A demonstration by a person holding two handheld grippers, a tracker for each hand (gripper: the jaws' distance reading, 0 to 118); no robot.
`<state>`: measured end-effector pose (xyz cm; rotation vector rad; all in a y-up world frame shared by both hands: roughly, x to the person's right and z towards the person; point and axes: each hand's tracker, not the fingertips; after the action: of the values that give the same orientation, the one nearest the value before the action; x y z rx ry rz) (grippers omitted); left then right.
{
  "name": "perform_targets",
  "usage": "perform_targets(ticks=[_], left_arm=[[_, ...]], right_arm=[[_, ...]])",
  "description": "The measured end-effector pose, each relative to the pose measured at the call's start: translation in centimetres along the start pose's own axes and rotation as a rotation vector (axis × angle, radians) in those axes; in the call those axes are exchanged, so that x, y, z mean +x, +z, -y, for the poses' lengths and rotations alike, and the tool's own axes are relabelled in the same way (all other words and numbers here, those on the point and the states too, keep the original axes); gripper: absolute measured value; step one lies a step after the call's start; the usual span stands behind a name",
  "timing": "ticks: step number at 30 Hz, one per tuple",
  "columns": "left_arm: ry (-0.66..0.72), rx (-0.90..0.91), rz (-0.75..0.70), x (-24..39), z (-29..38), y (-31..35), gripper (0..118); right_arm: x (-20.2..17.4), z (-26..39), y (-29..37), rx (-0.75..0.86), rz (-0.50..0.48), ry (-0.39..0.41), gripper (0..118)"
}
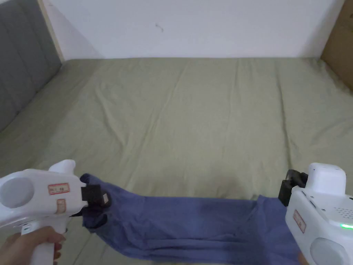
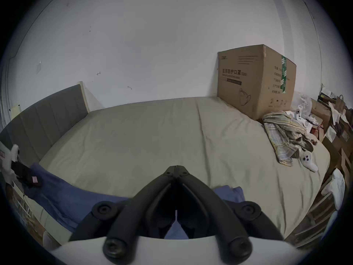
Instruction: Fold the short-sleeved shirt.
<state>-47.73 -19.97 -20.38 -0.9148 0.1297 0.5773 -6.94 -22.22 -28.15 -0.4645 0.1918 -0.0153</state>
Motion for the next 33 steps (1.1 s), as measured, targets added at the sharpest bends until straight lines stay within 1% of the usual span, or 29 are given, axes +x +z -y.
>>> perform_targets(ticks=[2, 3, 5, 6, 9, 10, 11, 13, 14, 15, 18, 20, 22, 23, 24, 26, 27, 28, 30, 32, 33], left_arm=[[-0.046, -0.027, 0.058, 4.8, 0.4, -1.1, 4], [-0.083, -0.050, 0.079, 5.4, 0.6, -1.3, 4], [-0.140, -0.084, 0.119, 8.8, 1.4, -3.3, 5], [-0.170, -0.115, 0.137, 10.3, 1.9, -4.6, 5], [-0.195, -0.178, 0.184, 13.9, 3.6, -8.4, 6], [-0.192, -0.200, 0.194, 14.8, 4.2, -9.5, 15], [-0.214, -0.220, 0.204, 15.3, 4.5, -10.5, 31], [-0.239, -0.280, 0.236, 16.5, 5.7, -11.9, 72], [-0.252, -0.315, 0.264, 17.0, 6.2, -12.5, 82], [-0.251, -0.334, 0.273, 16.9, 6.5, -12.7, 87], [-0.255, -0.314, 0.236, 17.1, 6.6, -12.6, 87], [-0.238, -0.280, 0.232, 16.2, 5.7, -11.6, 87], [-0.188, -0.220, 0.245, 15.1, 4.7, -10.2, 86], [-0.157, -0.193, 0.263, 14.2, 4.0, -9.4, 83], [-0.122, -0.159, 0.267, 13.3, 3.6, -8.8, 73], [-0.081, -0.136, 0.238, 12.0, 3.1, -8.8, 13], [-0.079, -0.154, 0.186, 11.1, 3.1, -9.2, 0], [-0.088, -0.195, 0.143, 10.6, 3.1, -9.8, 0], [-0.120, -0.222, 0.082, 10.4, 3.9, -11.1, 0], [-0.112, -0.287, 0.094, 10.4, 5.0, -13.0, 0], [-0.093, -0.307, 0.124, 10.7, 5.7, -13.6, 0]], right_arm=[[1.0, 0.0, 0.1, 0.001, 0.006, -0.014, 1], [1.5, 0.0, 0.2, 0.001, 0.009, -0.021, 1], [2.6, 0.0, 0.3, -0.002, 0.018, -0.034, 1], [3.1, 0.0, 0.4, -0.002, 0.028, -0.034, 1], [4.4, 0.1, 0.8, 0.009, 0.065, -0.011, 1], [5.0, 0.1, 0.9, 0.008, 0.066, -0.019, 1], [5.4, 0.1, 1.0, 0.008, 0.069, -0.033, 1], [6.2, 0.2, 1.0, 0.001, 0.074, -0.058, 1], [6.5, 0.4, 0.9, -0.001, 0.078, -0.062, 0], [6.7, 0.5, 0.8, -0.005, 0.085, -0.064, 1], [7.1, 1.0, 0.5, -0.026, 0.081, -0.084, 1], [7.1, 1.3, 0.4, -0.033, 0.077, -0.087, 1], [6.9, 1.5, 0.3, -0.038, 0.073, -0.081, 0], [6.8, 1.5, 0.3, -0.040, 0.070, -0.079, 1], [6.8, 1.6, 0.2, -0.044, 0.066, -0.078, 1], [6.7, 1.6, 0.1, -0.057, 0.045, -0.081, 1], [6.6, 1.5, 0.1, -0.060, 0.038, -0.084, 1], [6.6, 1.5, 0.2, -0.056, 0.033, -0.087, 1], [6.5, 1.3, 0.3, -0.045, 0.027, -0.081, 1], [6.5, 1.1, 0.4, -0.035, 0.032, -0.075, 1], [6.6, 1.0, 0.4, -0.033, 0.032, -0.077, 1]])
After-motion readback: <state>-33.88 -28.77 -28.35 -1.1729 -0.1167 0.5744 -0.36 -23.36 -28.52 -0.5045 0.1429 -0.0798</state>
